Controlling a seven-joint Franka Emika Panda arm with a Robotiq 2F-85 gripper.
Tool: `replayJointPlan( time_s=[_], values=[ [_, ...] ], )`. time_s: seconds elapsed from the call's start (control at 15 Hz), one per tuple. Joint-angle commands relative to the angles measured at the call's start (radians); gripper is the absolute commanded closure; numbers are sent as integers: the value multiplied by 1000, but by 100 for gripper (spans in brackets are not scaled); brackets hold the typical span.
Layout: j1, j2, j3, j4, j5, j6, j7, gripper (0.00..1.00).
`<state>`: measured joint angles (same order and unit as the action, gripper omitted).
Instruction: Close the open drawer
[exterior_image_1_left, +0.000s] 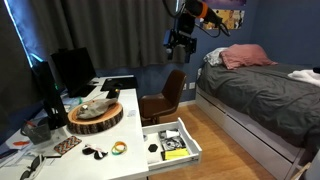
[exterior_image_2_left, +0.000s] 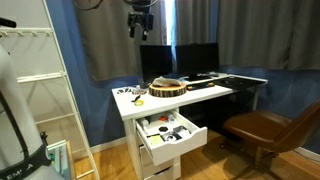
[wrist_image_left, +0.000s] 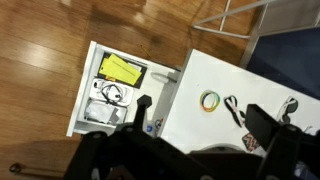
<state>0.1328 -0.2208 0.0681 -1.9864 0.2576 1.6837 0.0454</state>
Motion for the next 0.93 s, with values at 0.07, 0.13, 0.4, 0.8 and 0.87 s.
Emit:
replayJointPlan(
  time_s=[0.07,0.13,0.4,0.8,0.87],
  values=[
    [-79,118,-31,-26,26,173,100,0],
    [-92,144,-37,-44,24,240,120,0],
    [-125,241,-59,-102,25,444,230,0],
    [-160,382,-104,-191,90,691,360,0],
    [-167,404,-110,-200,116,717,374,0]
  ],
)
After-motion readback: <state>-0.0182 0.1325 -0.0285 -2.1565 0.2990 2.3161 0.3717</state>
